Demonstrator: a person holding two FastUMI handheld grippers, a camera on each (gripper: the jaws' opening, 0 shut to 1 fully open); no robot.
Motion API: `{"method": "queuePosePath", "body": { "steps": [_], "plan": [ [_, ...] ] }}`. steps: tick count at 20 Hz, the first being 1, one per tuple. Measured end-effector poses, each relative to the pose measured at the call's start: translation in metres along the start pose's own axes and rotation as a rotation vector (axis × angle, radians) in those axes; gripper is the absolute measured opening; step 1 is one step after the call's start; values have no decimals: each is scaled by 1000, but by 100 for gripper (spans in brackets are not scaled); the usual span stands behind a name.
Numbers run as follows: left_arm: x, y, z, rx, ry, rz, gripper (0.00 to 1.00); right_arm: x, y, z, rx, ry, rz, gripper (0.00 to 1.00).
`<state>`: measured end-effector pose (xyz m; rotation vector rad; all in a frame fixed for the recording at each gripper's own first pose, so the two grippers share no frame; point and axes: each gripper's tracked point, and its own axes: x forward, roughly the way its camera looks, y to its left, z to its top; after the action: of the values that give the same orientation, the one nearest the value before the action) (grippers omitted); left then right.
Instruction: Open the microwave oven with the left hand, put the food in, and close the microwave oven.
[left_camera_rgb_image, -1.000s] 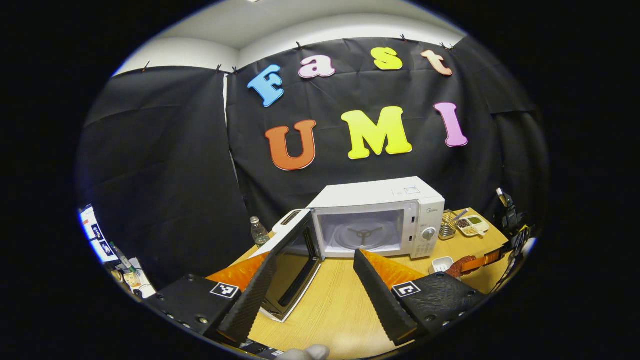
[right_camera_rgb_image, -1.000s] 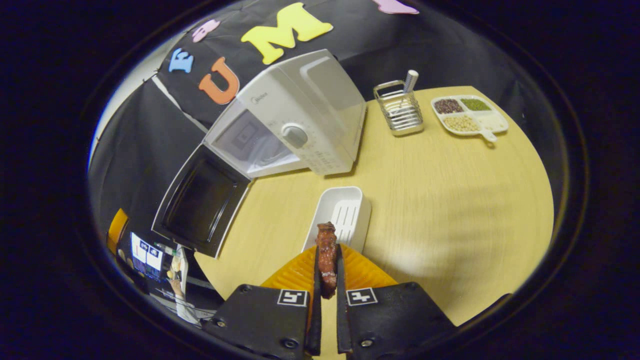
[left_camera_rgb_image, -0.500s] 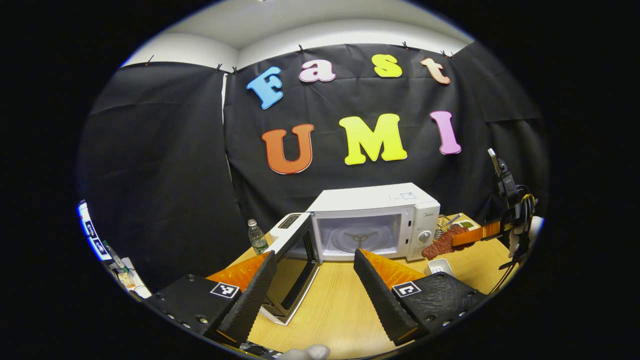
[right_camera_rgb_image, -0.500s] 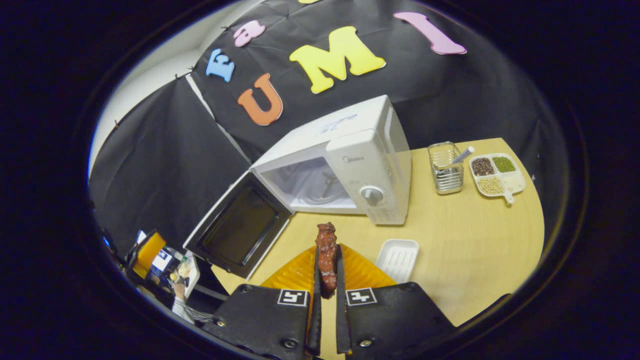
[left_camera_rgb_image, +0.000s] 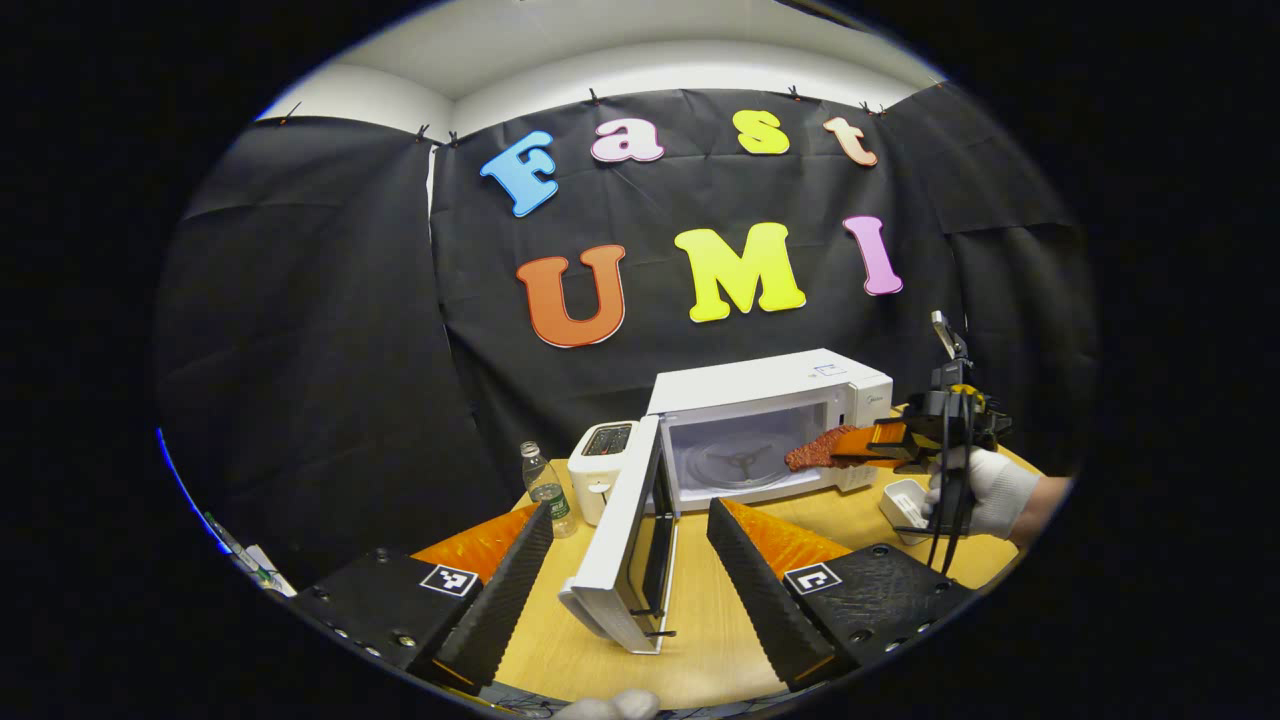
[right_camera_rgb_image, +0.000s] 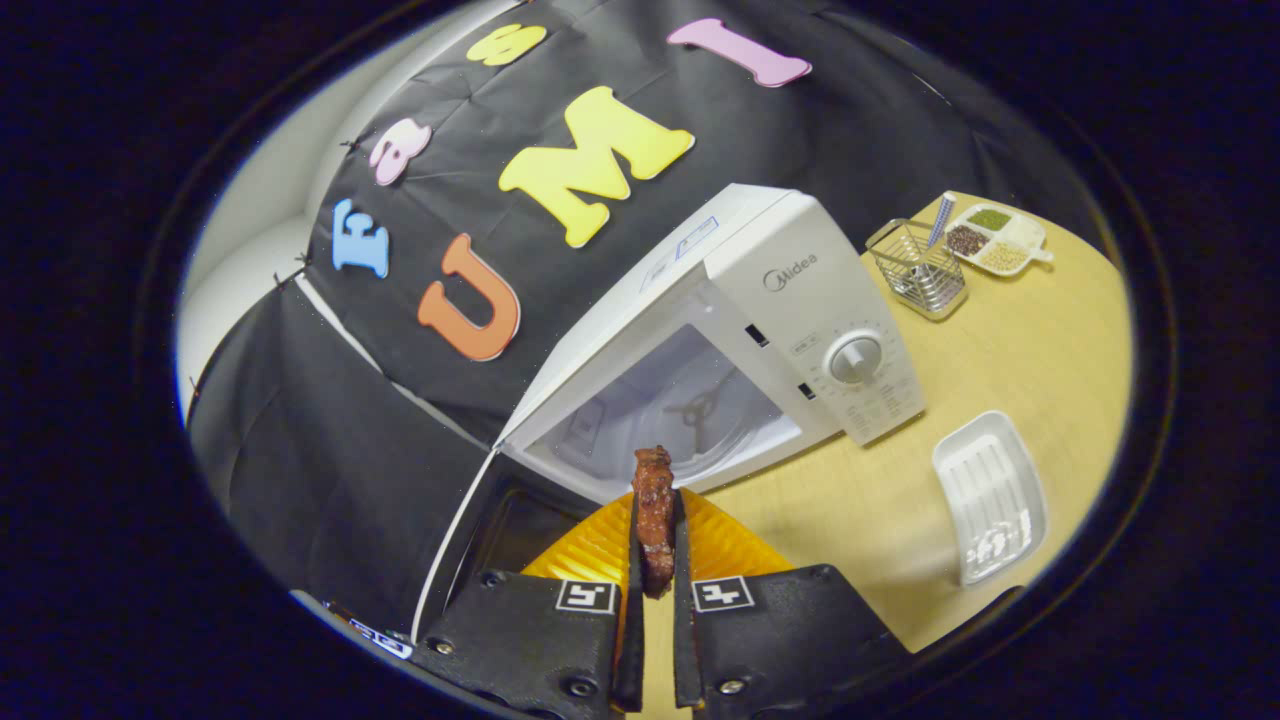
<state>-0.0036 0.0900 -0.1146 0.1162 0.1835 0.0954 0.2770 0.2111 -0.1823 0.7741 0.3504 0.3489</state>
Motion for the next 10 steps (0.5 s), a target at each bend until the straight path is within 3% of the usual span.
{"method": "queuePosePath", "body": {
  "steps": [5, 10],
  "plan": [
    [5, 31, -24, -11, 8, 4, 95, 79, 16, -6, 217, -174, -9, 14],
    [9, 57, -41, -17, 19, 31, 95, 142, -3, -9, 303, -255, -100, 15]
  ]
}}
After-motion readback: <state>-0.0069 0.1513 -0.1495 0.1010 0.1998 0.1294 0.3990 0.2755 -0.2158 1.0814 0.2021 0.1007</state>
